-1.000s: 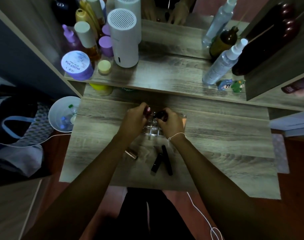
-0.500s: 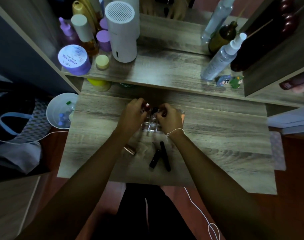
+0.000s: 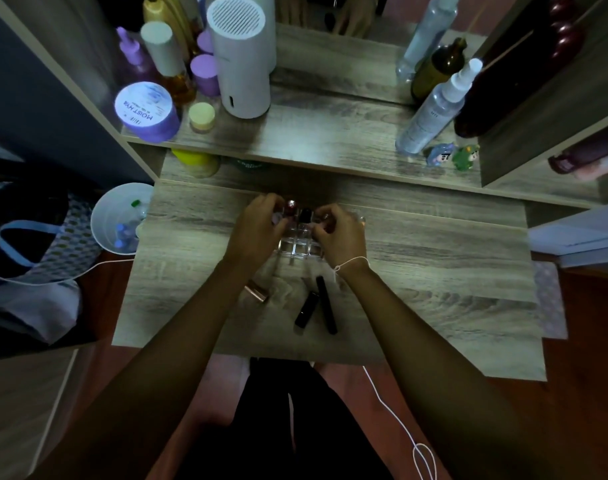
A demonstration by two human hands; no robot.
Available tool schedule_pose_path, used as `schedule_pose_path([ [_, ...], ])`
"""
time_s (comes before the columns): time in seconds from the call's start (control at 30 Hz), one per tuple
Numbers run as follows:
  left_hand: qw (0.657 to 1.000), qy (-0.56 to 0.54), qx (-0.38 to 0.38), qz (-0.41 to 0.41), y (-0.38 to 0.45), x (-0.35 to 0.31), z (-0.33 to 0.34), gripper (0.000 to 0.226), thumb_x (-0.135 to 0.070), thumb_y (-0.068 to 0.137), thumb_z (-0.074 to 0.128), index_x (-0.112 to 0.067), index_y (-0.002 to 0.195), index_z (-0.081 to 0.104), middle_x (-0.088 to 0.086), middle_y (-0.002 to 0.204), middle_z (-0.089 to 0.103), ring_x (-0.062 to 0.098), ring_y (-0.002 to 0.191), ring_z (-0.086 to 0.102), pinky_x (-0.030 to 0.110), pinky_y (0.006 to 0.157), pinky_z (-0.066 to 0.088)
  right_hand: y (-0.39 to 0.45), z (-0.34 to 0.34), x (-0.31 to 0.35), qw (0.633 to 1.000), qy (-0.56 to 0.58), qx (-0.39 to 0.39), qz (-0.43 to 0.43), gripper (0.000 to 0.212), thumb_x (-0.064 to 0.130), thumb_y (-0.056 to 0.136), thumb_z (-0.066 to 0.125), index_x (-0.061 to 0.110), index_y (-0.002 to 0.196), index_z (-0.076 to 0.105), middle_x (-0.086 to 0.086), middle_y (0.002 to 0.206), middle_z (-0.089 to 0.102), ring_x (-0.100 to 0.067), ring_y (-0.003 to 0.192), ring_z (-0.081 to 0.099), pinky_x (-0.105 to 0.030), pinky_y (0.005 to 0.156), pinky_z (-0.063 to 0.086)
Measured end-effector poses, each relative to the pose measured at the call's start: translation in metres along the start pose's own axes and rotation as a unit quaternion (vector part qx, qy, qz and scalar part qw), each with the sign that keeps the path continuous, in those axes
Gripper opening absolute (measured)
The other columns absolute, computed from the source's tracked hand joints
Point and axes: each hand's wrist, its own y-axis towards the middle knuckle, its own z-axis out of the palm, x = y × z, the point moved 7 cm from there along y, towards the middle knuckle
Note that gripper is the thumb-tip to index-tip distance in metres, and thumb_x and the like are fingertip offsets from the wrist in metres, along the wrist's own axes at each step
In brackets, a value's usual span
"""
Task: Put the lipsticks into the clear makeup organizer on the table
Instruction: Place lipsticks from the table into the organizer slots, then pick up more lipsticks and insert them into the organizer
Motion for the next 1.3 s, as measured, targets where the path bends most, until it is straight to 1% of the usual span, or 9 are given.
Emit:
schedule_pose_path([
  [0.03,1.0,-0.004,-0.008,0.0,-0.005,0.0,-0.001,0.024,-0.01,0.085,0.063,-0.009,0.108,0.057,0.012,0.11,0.06,0.02,0.098,0.057,0.026,0.079,0.047,-0.004,-0.001,0.0,1.0,0.007,0.002,-0.001,0.023,0.012,0.082,0.069,0.015,0.104,0.064,0.007,0.077,0.06,-0.006,0.072,0.06,-0.023,0.075,0.054],
  [0.17,0.999,-0.013,-0.04,-0.002,-0.042,0.0,0.001,0.018,-0.013,0.088,0.06,-0.012,0.105,0.057,0.009,0.105,0.062,0.013,0.081,0.059,0.025,0.069,0.051,-0.032,-0.007,-0.015,1.0,0.023,0.01,0.0,0.015,0.018,0.085,0.065,0.024,0.099,0.061,0.016,0.083,0.054,0.007,0.076,0.054,-0.008,0.07,0.043],
  [0.3,0.999,-0.034,0.019,-0.025,-0.091,0.003,0.03,0.016,-0.015,0.088,0.056,-0.021,0.104,0.054,0.001,0.097,0.058,0.011,0.074,0.054,0.03,0.066,0.049,-0.072,-0.01,-0.043,1.0,-0.008,0.019,0.006,0.011,0.023,0.087,0.062,0.027,0.097,0.062,0.014,0.083,0.061,0.009,0.072,0.054,-0.003,0.065,0.038],
  [0.47,0.99,-0.045,0.119,-0.067,-0.122,0.002,0.069,0.03,-0.015,0.08,0.065,-0.012,0.109,0.055,0.009,0.104,0.057,0.024,0.087,0.06,0.037,0.077,0.051,-0.101,0.001,-0.079,0.993,-0.065,0.078,0.057,0.031,0.023,0.079,0.071,0.023,0.108,0.06,0.0,0.1,0.066,-0.014,0.087,0.061,-0.025,0.077,0.048],
  [0.7,0.987,0.001,0.151,-0.063,-0.121,-0.001,0.081,0.038,-0.017,0.075,0.069,-0.006,0.108,0.054,0.015,0.107,0.057,0.032,0.096,0.058,0.041,0.082,0.049,-0.112,0.005,-0.089,0.988,-0.114,0.087,0.053,0.038,0.022,0.077,0.07,0.019,0.111,0.054,-0.003,0.113,0.057,-0.02,0.099,0.058,-0.029,0.08,0.045],
  [0.83,0.987,0.017,0.148,-0.062,-0.12,-0.001,0.082,0.037,-0.012,0.074,0.064,-0.006,0.109,0.054,0.015,0.108,0.057,0.034,0.1,0.057,0.041,0.085,0.048,-0.113,-0.001,-0.092,0.989,-0.11,0.066,0.068,0.03,0.013,0.076,0.066,0.011,0.104,0.055,-0.01,0.105,0.058,-0.026,0.096,0.057,-0.03,0.077,0.042],
  [1.0,0.989,0.009,0.123,-0.086,-0.121,0.004,0.074,0.037,-0.01,0.074,0.065,-0.008,0.111,0.059,0.017,0.104,0.057,0.033,0.096,0.058,0.033,0.077,0.044,-0.111,-0.008,-0.097,0.989,-0.04,0.059,0.133,0.015,0.01,0.073,0.066,0.016,0.083,0.057,-0.006,0.083,0.063,-0.023,0.076,0.059,-0.025,0.058,0.034],
  [1.13,0.991,-0.052,0.04,-0.115,-0.114,0.007,0.042,0.034,-0.009,0.073,0.071,-0.011,0.106,0.061,0.01,0.101,0.061,0.023,0.088,0.061,0.027,0.073,0.046,-0.105,-0.012,-0.094,0.988,0.003,0.067,0.141,0.008,0.015,0.076,0.071,0.014,0.083,0.069,-0.004,0.08,0.064,-0.017,0.073,0.055,-0.021,0.058,0.028],
  [1.3,0.987,-0.119,-0.066,-0.086,-0.081,-0.003,-0.005,0.028,-0.013,0.079,0.072,-0.019,0.103,0.06,-0.01,0.093,0.062,-0.006,0.078,0.059,0.002,0.066,0.045,-0.103,-0.011,-0.085,0.977,0.104,0.042,0.18,0.018,0.019,0.078,0.073,0.005,0.079,0.061,-0.012,0.076,0.064,-0.027,0.072,0.061,-0.035,0.068,0.047],
])
